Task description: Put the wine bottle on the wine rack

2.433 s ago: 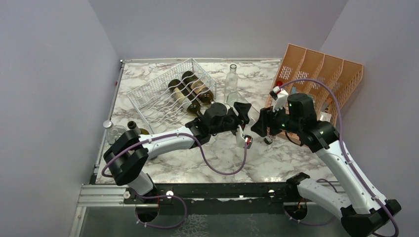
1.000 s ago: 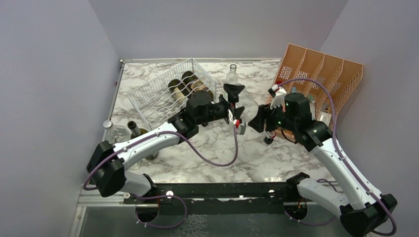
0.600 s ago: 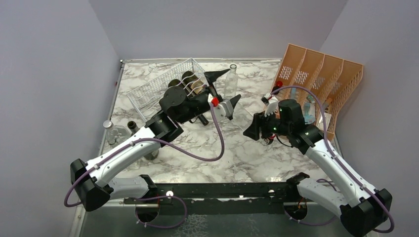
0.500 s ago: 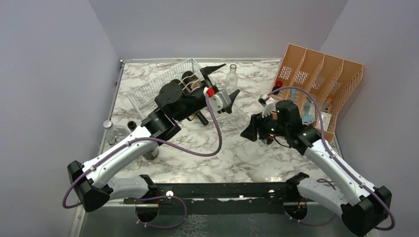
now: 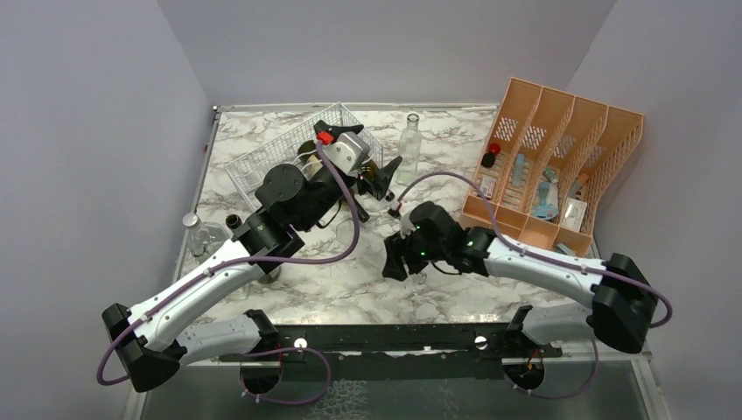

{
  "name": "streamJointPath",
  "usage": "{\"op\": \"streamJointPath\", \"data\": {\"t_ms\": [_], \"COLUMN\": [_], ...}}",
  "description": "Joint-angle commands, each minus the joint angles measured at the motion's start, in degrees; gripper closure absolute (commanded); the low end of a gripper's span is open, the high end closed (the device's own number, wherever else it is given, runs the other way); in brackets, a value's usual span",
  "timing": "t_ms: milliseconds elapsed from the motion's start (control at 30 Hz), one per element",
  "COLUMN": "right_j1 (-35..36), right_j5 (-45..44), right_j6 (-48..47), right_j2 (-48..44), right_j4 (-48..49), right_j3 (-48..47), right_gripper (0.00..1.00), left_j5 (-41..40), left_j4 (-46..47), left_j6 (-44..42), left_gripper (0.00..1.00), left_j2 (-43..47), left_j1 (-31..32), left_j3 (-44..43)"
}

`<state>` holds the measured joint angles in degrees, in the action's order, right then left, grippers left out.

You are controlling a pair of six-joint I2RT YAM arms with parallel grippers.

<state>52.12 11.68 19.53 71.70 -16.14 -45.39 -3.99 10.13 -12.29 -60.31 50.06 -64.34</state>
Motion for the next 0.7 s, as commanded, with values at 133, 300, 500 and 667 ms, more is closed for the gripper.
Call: {"op": "streamJointPath", "data": {"t_ms": [133, 300, 500, 667], "right_j1": [7.26, 8.39, 8.51, 8.7], "right_j5": [-8.85, -9.55, -8.76, -8.51], "right_j6": [1.59, 2.95, 2.82, 3.23], "right_j2": [11.64, 16.45, 21.68, 24.14], "right_j4": [17.26, 22.64, 23.3, 23.99], "right_j3": [-7.07, -9.34, -13.23, -14.92], "right_gripper": [0.99, 0.99, 0.99, 0.99], "left_j5": [-6.63, -7.21, -7.92, -7.79], "left_j4": [0.99, 1.74, 1.82, 2.23], "left_j6": [6.66, 6.34, 6.23, 6.63], "left_gripper": [0.01, 0.01, 0.01, 0.01], "left_j2": [5.21, 7.05, 7.82, 8.4], "left_j1": [-0.02, -0.05, -0.05, -0.09], "left_j3": [5.34, 6.91, 7.65, 8.15]}}
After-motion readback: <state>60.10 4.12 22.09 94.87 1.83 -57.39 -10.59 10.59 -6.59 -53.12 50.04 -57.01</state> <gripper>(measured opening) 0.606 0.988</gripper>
